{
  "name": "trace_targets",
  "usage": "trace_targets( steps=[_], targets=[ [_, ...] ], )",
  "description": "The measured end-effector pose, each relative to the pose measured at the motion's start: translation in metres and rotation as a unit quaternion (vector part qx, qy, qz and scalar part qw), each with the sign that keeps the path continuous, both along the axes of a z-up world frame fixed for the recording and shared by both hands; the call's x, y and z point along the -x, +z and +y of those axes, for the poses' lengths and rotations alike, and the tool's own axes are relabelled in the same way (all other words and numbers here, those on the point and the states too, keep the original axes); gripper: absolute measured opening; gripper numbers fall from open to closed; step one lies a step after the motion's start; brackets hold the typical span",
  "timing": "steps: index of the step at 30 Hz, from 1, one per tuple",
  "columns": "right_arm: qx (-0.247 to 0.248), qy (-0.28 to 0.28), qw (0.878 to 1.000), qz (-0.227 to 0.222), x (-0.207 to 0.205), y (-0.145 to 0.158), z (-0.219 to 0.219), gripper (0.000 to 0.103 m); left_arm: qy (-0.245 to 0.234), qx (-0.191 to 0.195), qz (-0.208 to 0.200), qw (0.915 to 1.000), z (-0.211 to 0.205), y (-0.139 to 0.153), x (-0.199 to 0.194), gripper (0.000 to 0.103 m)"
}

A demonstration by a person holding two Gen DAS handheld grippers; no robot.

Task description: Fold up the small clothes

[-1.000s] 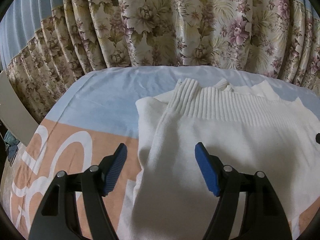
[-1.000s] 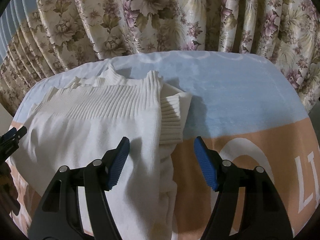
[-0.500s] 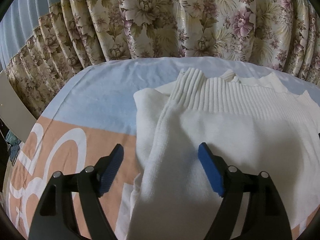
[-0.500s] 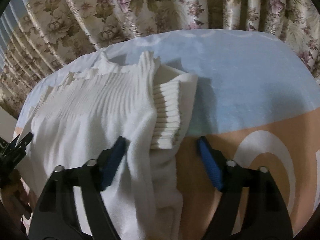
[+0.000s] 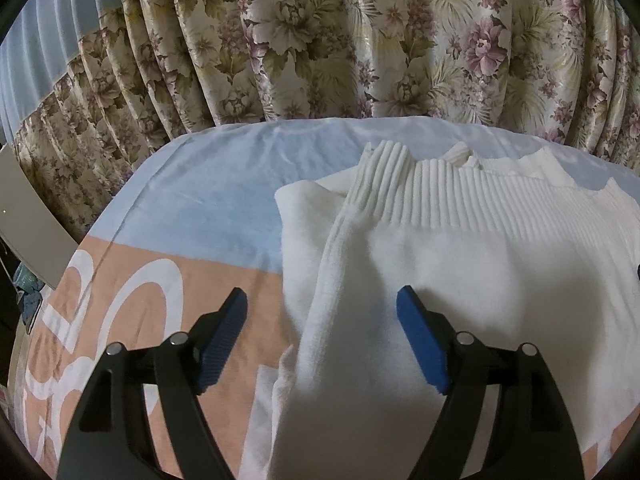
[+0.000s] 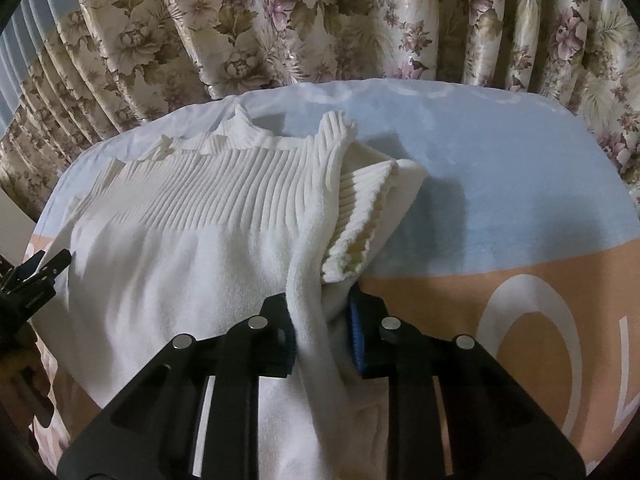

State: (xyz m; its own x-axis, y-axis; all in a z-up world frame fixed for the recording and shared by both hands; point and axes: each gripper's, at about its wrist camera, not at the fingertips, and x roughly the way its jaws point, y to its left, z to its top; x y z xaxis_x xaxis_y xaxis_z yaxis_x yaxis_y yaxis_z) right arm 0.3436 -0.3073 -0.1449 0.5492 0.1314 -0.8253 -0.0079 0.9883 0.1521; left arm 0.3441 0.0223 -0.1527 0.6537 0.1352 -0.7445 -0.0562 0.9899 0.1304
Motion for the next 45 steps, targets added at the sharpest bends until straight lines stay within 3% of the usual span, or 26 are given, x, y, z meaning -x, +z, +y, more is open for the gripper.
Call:
trace_targets(
  steps=[9, 15, 21, 23, 29, 33, 42, 43, 45],
  targets=[
    [0.007, -0.022, 1.000, -0.015, 0.005, 0.019, -0.022, 0.017, -0.011, 0.007, -0.011, 0.9998, -0.010, 0.018, 0.007, 0.078],
    [0.026, -0.082, 0.996, -0.023, 0.015, 0.033, -0.076, 0.017, -0.023, 0.015, -0.018, 0.9995, -0.026, 0.027, 0.010, 0.078],
    [0.006, -0.083, 0.996, -0.034, 0.023, 0.051, -0.088, 0.017, -0.028, 0.024, -0.018, 0.9991, -0.035, 0.030, 0.010, 0.078],
    [-0.029, -0.076, 0.996, -0.044, 0.025, 0.062, -0.082, 0.017, -0.028, 0.025, -0.021, 0.9991, -0.034, 0.034, 0.010, 0.078],
    [-0.090, -0.011, 0.993, -0.079, 0.019, 0.108, -0.014, 0.017, -0.014, 0.033, -0.032, 0.9989, -0.013, 0.045, 0.008, 0.078],
    [-0.118, 0.021, 0.990, -0.073, 0.006, 0.120, 0.046, 0.017, 0.000, 0.042, -0.035, 0.9985, 0.011, 0.050, 0.009, 0.078],
    [-0.064, 0.058, 0.996, -0.033, -0.014, 0.076, 0.177, 0.019, 0.030, 0.049, -0.031, 0.9979, 0.069, 0.046, 0.017, 0.078],
    [-0.062, 0.060, 0.996, -0.026, -0.013, 0.069, 0.187, 0.023, 0.033, 0.049, -0.030, 0.9978, 0.074, 0.046, 0.017, 0.078],
    [-0.068, 0.080, 0.994, -0.012, -0.009, 0.056, 0.208, 0.043, 0.039, 0.052, -0.028, 0.9975, 0.086, 0.046, 0.019, 0.078]
  ],
)
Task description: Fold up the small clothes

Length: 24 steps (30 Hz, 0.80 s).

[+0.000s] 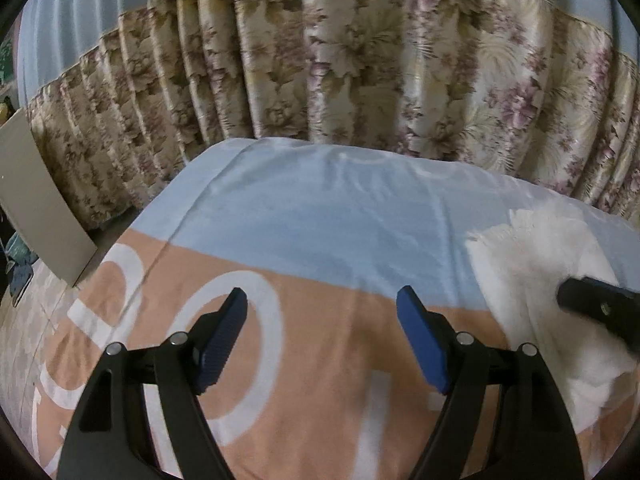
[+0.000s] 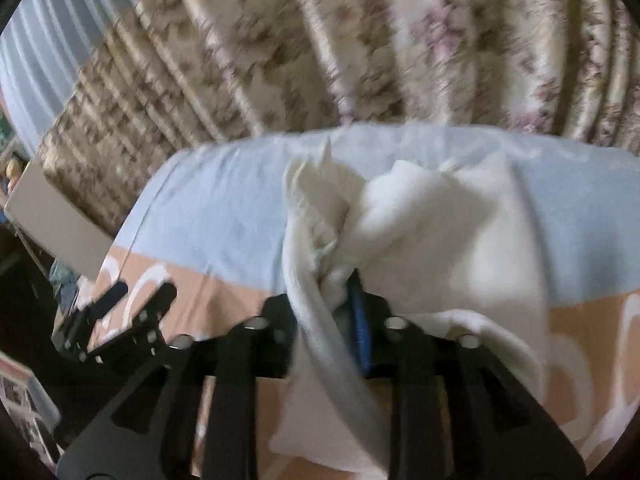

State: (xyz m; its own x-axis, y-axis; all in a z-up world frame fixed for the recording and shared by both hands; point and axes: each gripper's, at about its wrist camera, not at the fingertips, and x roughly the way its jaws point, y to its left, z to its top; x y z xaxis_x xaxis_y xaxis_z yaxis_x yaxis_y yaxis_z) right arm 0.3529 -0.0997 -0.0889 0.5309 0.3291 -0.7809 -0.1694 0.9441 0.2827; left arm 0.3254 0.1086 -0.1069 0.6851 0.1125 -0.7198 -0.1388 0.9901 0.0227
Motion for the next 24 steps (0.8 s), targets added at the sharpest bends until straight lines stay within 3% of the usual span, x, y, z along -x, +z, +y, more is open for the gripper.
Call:
trace_targets(
  steps=[3, 6, 10, 11, 16, 18, 22, 23, 24],
  targets=[
    [-0.031, 0.042, 0.999, -0.014, 0.015, 0.006, 0.014, 0.046, 0.006, 0.000, -0.002, 1.0000, 0.008, 0.002, 0.003, 0.078],
    [-0.042, 0.029, 0.997, -0.055, 0.029, 0.032, -0.004, 0.049, 0.001, 0.005, -0.006, 1.0000, 0.005, 0.009, 0.004, 0.078],
    [0.002, 0.000, 0.997, -0.082, 0.034, 0.049, -0.036, 0.053, -0.018, 0.007, -0.013, 0.9997, -0.016, 0.021, 0.004, 0.078],
    [0.014, 0.004, 0.997, -0.074, 0.033, 0.045, -0.043, 0.058, -0.021, 0.007, -0.015, 0.9997, -0.020, 0.022, 0.004, 0.078],
    [-0.008, 0.049, 0.998, -0.041, 0.056, 0.014, -0.058, 0.059, -0.032, 0.004, -0.015, 0.9993, -0.037, 0.027, 0.005, 0.078],
    [-0.017, 0.051, 0.998, -0.045, 0.066, 0.010, -0.061, 0.067, -0.033, 0.001, -0.015, 0.9993, -0.039, 0.027, 0.006, 0.078],
    [-0.032, 0.047, 0.998, -0.032, 0.072, -0.003, -0.063, 0.068, -0.031, 0.001, -0.011, 0.9995, -0.040, 0.026, 0.007, 0.078],
    [-0.033, 0.051, 0.998, -0.033, 0.074, -0.005, -0.059, 0.059, -0.030, 0.000, -0.010, 0.9995, -0.041, 0.026, 0.008, 0.078],
    [-0.028, 0.058, 0.997, -0.039, 0.074, -0.005, -0.054, 0.030, -0.031, -0.001, -0.011, 0.9995, -0.041, 0.026, 0.008, 0.078]
  ],
)
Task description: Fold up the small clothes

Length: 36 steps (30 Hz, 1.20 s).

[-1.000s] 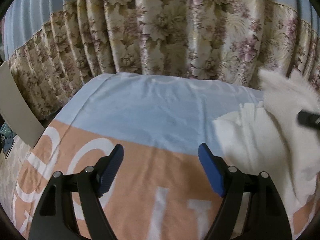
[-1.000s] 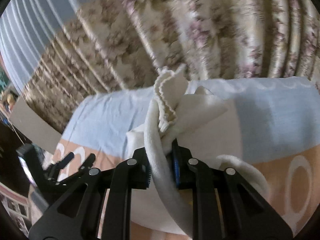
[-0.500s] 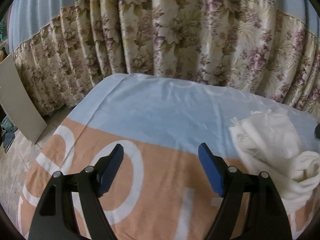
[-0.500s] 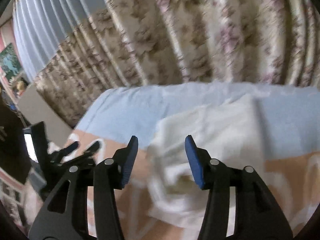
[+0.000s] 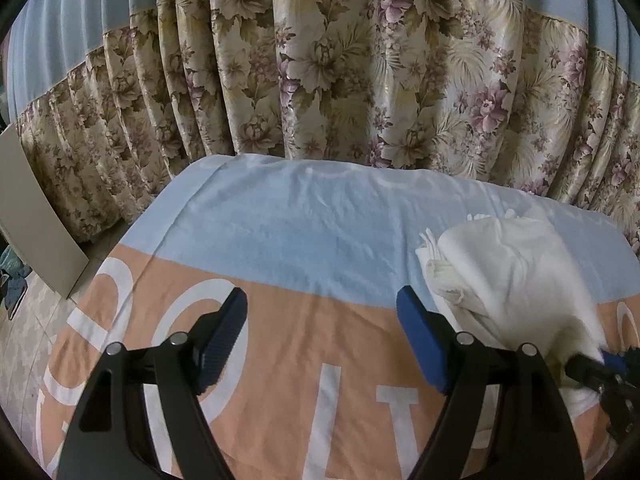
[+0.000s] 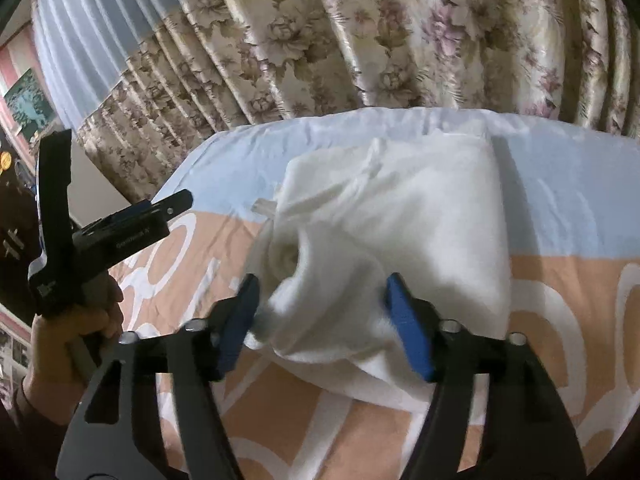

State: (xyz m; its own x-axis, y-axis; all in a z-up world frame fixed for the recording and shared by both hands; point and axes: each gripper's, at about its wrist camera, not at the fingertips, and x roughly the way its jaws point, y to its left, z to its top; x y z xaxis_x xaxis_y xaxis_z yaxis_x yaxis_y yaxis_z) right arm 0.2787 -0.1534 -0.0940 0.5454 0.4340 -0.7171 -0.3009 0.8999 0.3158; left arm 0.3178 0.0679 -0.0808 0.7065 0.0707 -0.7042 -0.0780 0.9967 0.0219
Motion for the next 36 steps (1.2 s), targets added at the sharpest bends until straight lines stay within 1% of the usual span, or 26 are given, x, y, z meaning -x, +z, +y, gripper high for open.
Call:
trace_targets(
  steps=[1, 2, 4, 7, 9, 11, 14, 15, 16, 17, 18, 19, 20, 21, 23, 25, 27, 28, 30, 31, 32, 34, 35, 36],
  targets=[
    [0.009, 0.006, 1.000, -0.002, -0.001, 0.000, 0.006, 0.011, -0.001, -0.003, -0.001, 1.0000, 0.000, 0.001, 0.001, 0.078],
    [0.024, 0.008, 1.000, -0.008, 0.001, 0.002, 0.013, 0.011, -0.001, -0.006, -0.003, 1.0000, 0.000, 0.002, 0.003, 0.078],
    [0.015, 0.016, 1.000, -0.019, 0.009, 0.008, 0.020, 0.010, 0.000, -0.009, -0.005, 0.9999, 0.002, 0.004, 0.004, 0.078],
    [0.024, 0.023, 0.999, -0.033, 0.021, 0.014, 0.035, 0.010, 0.005, -0.004, -0.006, 1.0000, 0.009, 0.006, 0.003, 0.078],
    [0.026, 0.028, 0.999, -0.024, 0.027, 0.006, 0.048, 0.011, 0.007, -0.002, -0.003, 1.0000, 0.011, 0.005, 0.003, 0.078],
    [0.027, 0.034, 0.999, 0.004, 0.025, -0.015, 0.058, 0.012, 0.005, -0.004, 0.000, 1.0000, 0.011, 0.004, 0.004, 0.078],
    [0.030, 0.029, 0.998, 0.037, 0.024, -0.048, 0.064, 0.024, 0.000, -0.004, 0.006, 1.0000, 0.010, 0.001, 0.006, 0.078],
    [0.027, 0.027, 0.999, 0.034, 0.026, -0.051, 0.063, 0.026, -0.002, -0.004, 0.007, 1.0000, 0.008, 0.000, 0.006, 0.078],
    [0.018, 0.028, 0.999, 0.029, 0.030, -0.050, 0.060, 0.027, -0.006, 0.001, 0.010, 0.9999, 0.006, -0.002, 0.007, 0.078],
    [0.010, 0.030, 0.999, 0.028, 0.032, -0.047, 0.057, 0.031, -0.010, 0.006, 0.013, 0.9998, 0.003, -0.004, 0.007, 0.078],
    [0.000, 0.030, 0.999, 0.026, 0.034, -0.042, 0.053, 0.038, -0.013, 0.010, 0.015, 0.9998, 0.001, -0.005, 0.007, 0.078],
    [-0.010, 0.028, 0.999, 0.021, 0.037, -0.034, 0.047, 0.042, -0.018, 0.020, 0.018, 0.9995, -0.004, -0.007, 0.007, 0.078],
    [-0.016, 0.026, 0.999, 0.011, 0.041, -0.026, 0.042, 0.051, -0.023, 0.027, 0.021, 0.9992, -0.008, -0.008, 0.006, 0.078],
    [-0.017, 0.020, 1.000, -0.007, 0.046, -0.015, 0.033, 0.056, -0.026, 0.030, 0.021, 0.9990, -0.013, -0.009, 0.006, 0.078],
    [-0.011, 0.007, 0.999, -0.037, 0.052, 0.005, 0.017, 0.060, -0.034, 0.036, 0.019, 0.9986, -0.027, -0.008, 0.005, 0.078],
    [0.008, -0.013, 0.998, -0.061, 0.052, 0.021, -0.003, 0.062, -0.044, 0.047, 0.016, 0.9978, -0.042, -0.005, 0.004, 0.078],
    [0.021, -0.030, 0.997, -0.073, 0.050, 0.028, -0.018, 0.066, -0.056, 0.049, 0.013, 0.9971, -0.060, -0.002, 0.002, 0.079],
    [0.025, -0.039, 0.996, -0.075, 0.046, 0.030, -0.027, 0.066, -0.060, 0.048, 0.014, 0.9969, -0.067, -0.002, 0.001, 0.080],
    [0.025, -0.059, 0.995, -0.070, 0.037, 0.030, -0.046, 0.066, -0.068, 0.031, 0.017, 0.9970, -0.086, -0.006, -0.004, 0.081],
    [0.024, -0.068, 0.995, -0.068, 0.034, 0.029, -0.054, 0.066, -0.068, 0.021, 0.021, 0.9972, -0.091, -0.010, -0.006, 0.081],
    [0.025, -0.078, 0.995, -0.065, 0.030, 0.029, -0.063, 0.066, -0.068, 0.003, 0.036, 0.9971, -0.099, -0.021, -0.011, 0.081],
    [0.026, -0.088, 0.994, -0.064, 0.026, 0.028, -0.073, 0.068, -0.063, 0.006, 0.063, 0.9960, -0.102, -0.038, -0.016, 0.082],
    [0.027, -0.092, 0.993, -0.063, 0.023, 0.026, -0.079, 0.071, -0.058, 0.011, 0.075, 0.9955, -0.102, -0.051, -0.016, 0.084],
    [0.030, -0.094, 0.993, -0.062, 0.020, 0.023, -0.082, 0.073, -0.052, 0.016, 0.080, 0.9953, -0.102, -0.059, -0.016, 0.090]
  ],
)
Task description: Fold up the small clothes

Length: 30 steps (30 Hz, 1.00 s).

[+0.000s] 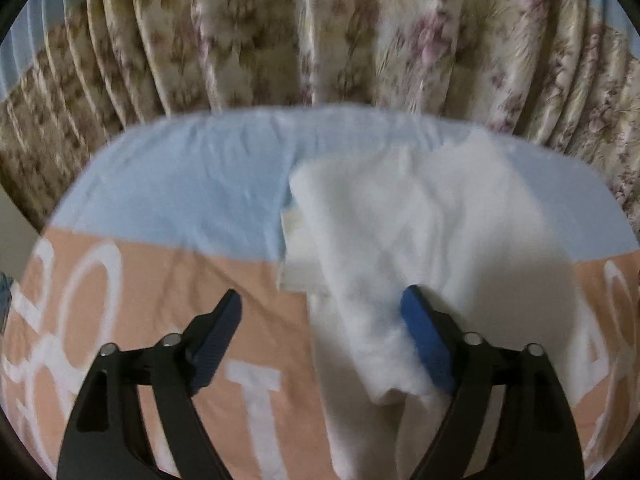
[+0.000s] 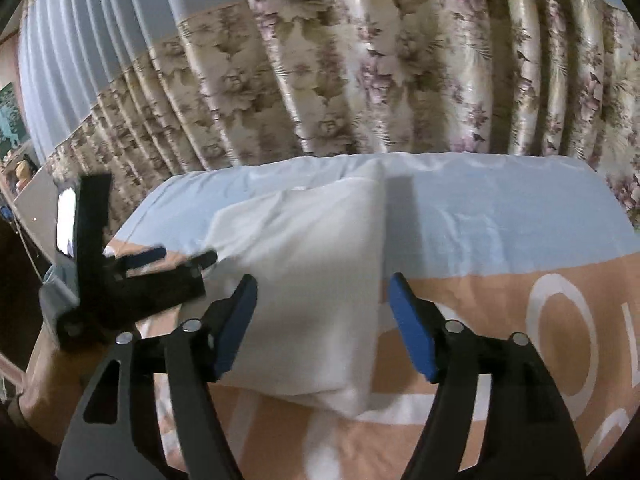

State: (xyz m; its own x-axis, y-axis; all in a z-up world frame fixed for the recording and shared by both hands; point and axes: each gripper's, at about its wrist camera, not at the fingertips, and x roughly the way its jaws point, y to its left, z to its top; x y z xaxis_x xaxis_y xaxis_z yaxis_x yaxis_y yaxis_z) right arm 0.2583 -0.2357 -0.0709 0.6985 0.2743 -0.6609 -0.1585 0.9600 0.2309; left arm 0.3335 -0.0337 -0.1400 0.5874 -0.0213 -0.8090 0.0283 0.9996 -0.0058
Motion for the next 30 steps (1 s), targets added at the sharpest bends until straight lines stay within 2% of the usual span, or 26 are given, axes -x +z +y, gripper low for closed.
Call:
trace_targets(
  steps=[1, 5, 7, 9, 12, 14, 15, 16, 17, 18, 19, 20, 22, 24, 30],
  targets=[
    [0.005, -0.005, 1.000, 0.003, -0.004, -0.004, -0.005, 0.074, 0.006, 0.008, 0.002, 0.9999, 0.002, -0.004, 0.000, 0.093],
    [0.006, -0.024, 0.999, 0.030, -0.020, -0.030, -0.019, 0.077, 0.017, 0.045, -0.002, 0.9988, 0.007, -0.014, 0.006, 0.096],
    [-0.019, -0.029, 0.998, 0.052, -0.029, -0.048, -0.028, 0.077, 0.028, 0.064, 0.003, 0.9975, 0.013, -0.019, 0.005, 0.102],
    [-0.050, -0.031, 0.996, 0.067, -0.035, -0.060, -0.033, 0.077, 0.033, 0.082, 0.004, 0.9961, 0.017, -0.024, 0.005, 0.102],
    [-0.087, -0.029, 0.992, 0.085, -0.042, -0.074, -0.035, 0.077, 0.030, 0.063, -0.004, 0.9975, 0.008, -0.021, 0.008, 0.102],
    [-0.087, -0.025, 0.991, 0.096, -0.047, -0.081, -0.030, 0.076, 0.024, 0.077, 0.005, 0.9967, 0.007, -0.022, 0.007, 0.102],
    [-0.094, -0.018, 0.990, 0.104, -0.049, -0.085, -0.027, 0.068, 0.022, 0.078, 0.004, 0.9967, 0.007, -0.022, 0.006, 0.101],
    [-0.096, -0.010, 0.989, 0.112, -0.053, -0.087, -0.023, 0.062, 0.015, 0.081, 0.000, 0.9966, 0.005, -0.022, 0.007, 0.090],
    [-0.093, 0.000, 0.989, 0.112, -0.055, -0.089, -0.018, 0.054, 0.000, 0.087, -0.007, 0.9962, 0.001, -0.019, 0.008, 0.058],
    [-0.090, 0.006, 0.990, 0.110, -0.056, -0.088, -0.014, 0.051, -0.027, 0.084, -0.017, 0.9959, -0.010, -0.013, 0.012, 0.042],
    [-0.082, 0.005, 0.991, 0.108, -0.056, -0.087, -0.011, 0.049, -0.041, 0.038, -0.029, 0.9980, -0.028, -0.007, 0.017, 0.035],
    [-0.078, 0.009, 0.991, 0.107, -0.058, -0.085, -0.009, 0.046, -0.047, 0.022, -0.035, 0.9980, -0.037, -0.005, 0.019, 0.032],
    [-0.077, 0.009, 0.992, 0.104, -0.059, -0.082, -0.009, 0.039, -0.037, 0.048, -0.026, 0.9978, -0.031, -0.005, 0.014, 0.031],
    [-0.078, 0.007, 0.992, 0.101, -0.058, -0.079, -0.009, 0.034, -0.038, 0.054, -0.020, 0.9976, -0.028, -0.003, 0.013, 0.029],
    [-0.043, 0.006, 0.997, 0.057, -0.046, -0.053, -0.001, 0.031, -0.062, 0.046, -0.030, 0.9966, -0.046, 0.017, 0.027, 0.024]
  ],
)
